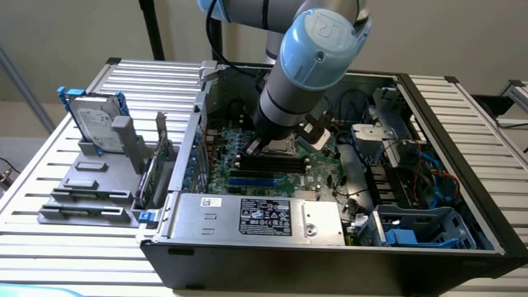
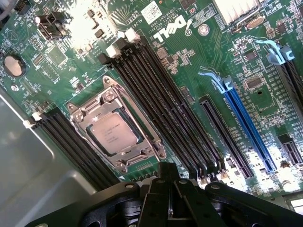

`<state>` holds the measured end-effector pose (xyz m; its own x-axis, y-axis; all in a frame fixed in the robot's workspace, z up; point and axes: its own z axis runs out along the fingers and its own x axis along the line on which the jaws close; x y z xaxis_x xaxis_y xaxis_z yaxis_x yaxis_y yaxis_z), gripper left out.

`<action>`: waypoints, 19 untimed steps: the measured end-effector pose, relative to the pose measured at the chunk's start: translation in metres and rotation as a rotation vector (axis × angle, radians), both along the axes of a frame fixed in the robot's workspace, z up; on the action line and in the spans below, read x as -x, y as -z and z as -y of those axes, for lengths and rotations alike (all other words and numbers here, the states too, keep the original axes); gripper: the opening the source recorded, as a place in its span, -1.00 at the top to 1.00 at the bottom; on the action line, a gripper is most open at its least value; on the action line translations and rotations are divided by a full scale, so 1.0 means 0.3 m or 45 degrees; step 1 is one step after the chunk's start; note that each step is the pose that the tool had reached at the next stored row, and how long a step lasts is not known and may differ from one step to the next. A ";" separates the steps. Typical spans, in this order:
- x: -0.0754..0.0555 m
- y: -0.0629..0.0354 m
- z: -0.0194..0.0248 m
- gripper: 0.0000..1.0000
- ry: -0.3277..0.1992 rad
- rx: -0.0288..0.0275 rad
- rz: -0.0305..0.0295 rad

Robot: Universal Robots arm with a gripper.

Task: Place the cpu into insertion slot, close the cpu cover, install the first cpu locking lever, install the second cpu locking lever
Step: 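Install the second cpu locking lever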

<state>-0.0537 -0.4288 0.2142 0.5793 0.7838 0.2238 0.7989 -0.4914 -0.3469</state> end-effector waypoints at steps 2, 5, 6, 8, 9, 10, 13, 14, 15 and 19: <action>0.003 0.004 -0.001 0.79 0.000 0.0002 0.0020; 0.007 0.009 -0.004 0.79 0.000 0.0003 0.0056; 0.007 0.011 -0.005 0.79 0.000 0.0003 0.0068; 0.009 0.015 -0.008 0.79 0.000 0.0000 0.0096; 0.009 0.017 -0.010 0.79 0.000 0.0002 0.0109; 0.010 0.018 -0.012 0.79 0.000 0.0000 0.0123; 0.012 0.024 -0.016 0.79 0.000 0.0001 0.0167; 0.013 0.026 -0.017 0.79 0.000 0.0002 0.0185; 0.014 0.028 -0.019 0.79 0.000 0.0002 0.0204; 0.020 0.036 -0.028 0.79 0.000 0.0000 0.0307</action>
